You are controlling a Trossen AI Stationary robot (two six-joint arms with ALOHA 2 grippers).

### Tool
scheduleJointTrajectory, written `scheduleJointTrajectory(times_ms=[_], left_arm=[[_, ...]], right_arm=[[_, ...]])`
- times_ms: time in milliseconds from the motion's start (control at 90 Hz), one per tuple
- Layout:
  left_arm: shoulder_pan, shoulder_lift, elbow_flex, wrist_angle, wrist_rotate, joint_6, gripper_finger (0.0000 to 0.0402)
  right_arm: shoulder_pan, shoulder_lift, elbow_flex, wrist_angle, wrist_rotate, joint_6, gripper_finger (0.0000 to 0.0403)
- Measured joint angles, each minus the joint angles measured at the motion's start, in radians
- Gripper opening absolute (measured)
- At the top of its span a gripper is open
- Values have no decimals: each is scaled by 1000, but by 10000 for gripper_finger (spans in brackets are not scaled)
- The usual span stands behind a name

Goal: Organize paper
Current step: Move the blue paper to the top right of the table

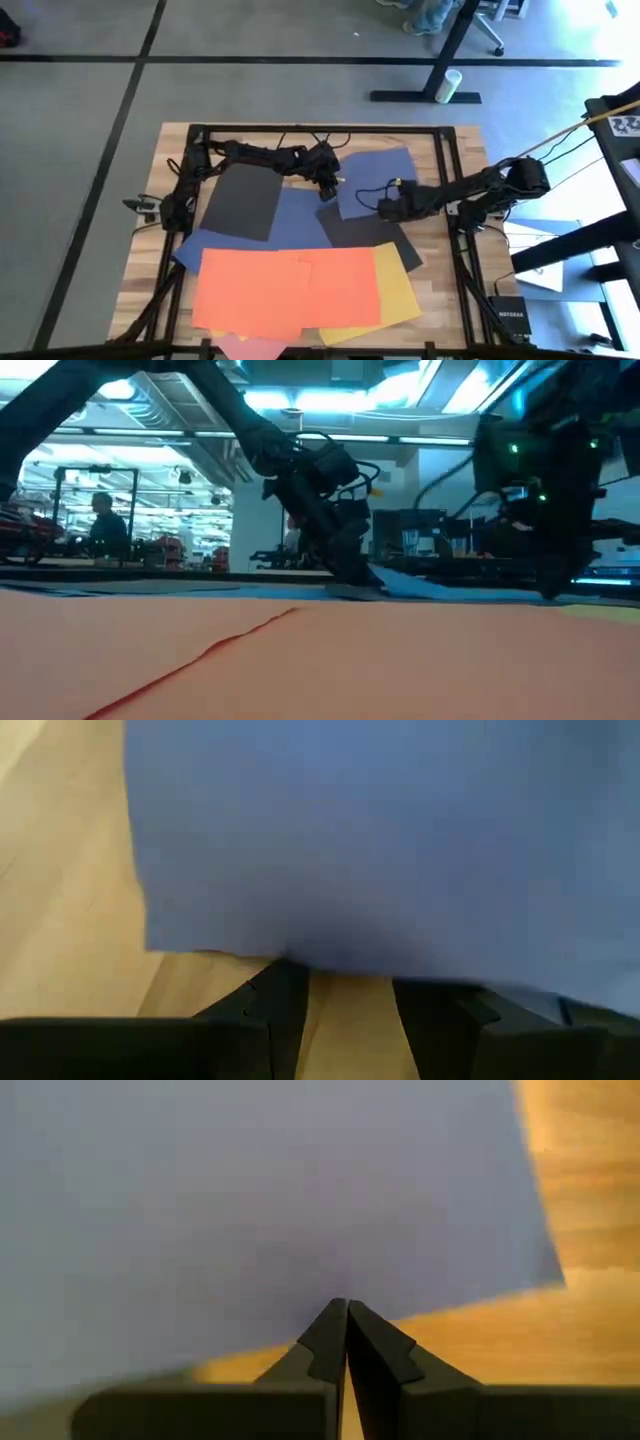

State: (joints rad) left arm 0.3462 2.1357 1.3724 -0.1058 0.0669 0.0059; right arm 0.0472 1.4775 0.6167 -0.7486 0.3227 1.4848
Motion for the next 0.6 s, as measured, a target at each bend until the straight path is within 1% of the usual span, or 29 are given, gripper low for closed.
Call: scheduleJointTrajectory(times_ms=[67, 133, 200, 356, 422, 511, 600], left_arm=[[-1, 0, 0, -13, 0, -8, 129], [-4, -1, 1, -31, 0, -25, 129], [-10, -8, 2, -66, 0, -35, 129], [-50, -56, -1, -185, -2, -43, 129], [-78, -89, -2, -191, 1, -35, 129], [-114, -142, -1, -177, 1, -26, 129], [-144, -180, 1, -157, -7, -25, 129]], right_arm=[[34, 13, 14, 20, -28, -43, 0], [74, 29, 27, -18, -38, -46, 0], [110, 38, 39, -86, -59, -8, 0], [159, 46, 36, -243, -58, 91, 0], [162, 46, 27, -299, -30, 109, 0], [162, 46, 17, -362, 54, 144, 0], [162, 47, 8, -351, 151, 165, 0]])
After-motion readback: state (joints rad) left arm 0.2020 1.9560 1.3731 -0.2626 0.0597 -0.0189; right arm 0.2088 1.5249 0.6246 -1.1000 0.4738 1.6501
